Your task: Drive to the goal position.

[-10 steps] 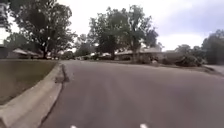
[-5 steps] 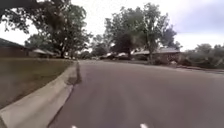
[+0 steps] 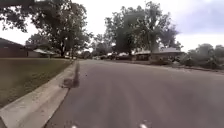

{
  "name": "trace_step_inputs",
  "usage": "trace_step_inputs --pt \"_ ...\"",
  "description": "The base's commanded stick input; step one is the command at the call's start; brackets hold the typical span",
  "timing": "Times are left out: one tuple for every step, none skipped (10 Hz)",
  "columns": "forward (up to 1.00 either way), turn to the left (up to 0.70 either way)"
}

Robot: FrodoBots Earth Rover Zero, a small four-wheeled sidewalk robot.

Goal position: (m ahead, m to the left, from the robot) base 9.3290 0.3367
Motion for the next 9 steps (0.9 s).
trace_step_inputs --pt "0.70 0.04" --pt "0.70 0.00" --pt "0.70 0.00" --pt "0.70 0.00" --pt "0.70 0.00" --pt "0.70 0.00" --pt "0.70 0.00" --pt "0.70 0.00" --pt "0.70 0.00"
